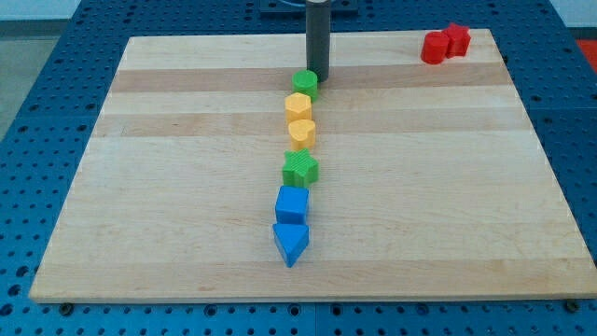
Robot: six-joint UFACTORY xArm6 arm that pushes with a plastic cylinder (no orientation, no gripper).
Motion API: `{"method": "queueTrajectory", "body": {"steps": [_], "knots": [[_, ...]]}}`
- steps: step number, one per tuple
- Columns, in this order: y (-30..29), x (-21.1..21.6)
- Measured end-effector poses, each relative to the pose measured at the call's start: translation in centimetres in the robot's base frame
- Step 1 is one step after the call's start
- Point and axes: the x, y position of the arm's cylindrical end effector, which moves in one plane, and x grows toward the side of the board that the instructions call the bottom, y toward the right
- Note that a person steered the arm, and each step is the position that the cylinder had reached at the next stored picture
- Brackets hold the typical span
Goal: Nudge the green circle slightly
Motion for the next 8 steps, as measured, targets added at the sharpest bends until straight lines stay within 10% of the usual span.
{"method": "queueTrajectory", "body": {"steps": [8], "knots": [[1.0,2.3]]}}
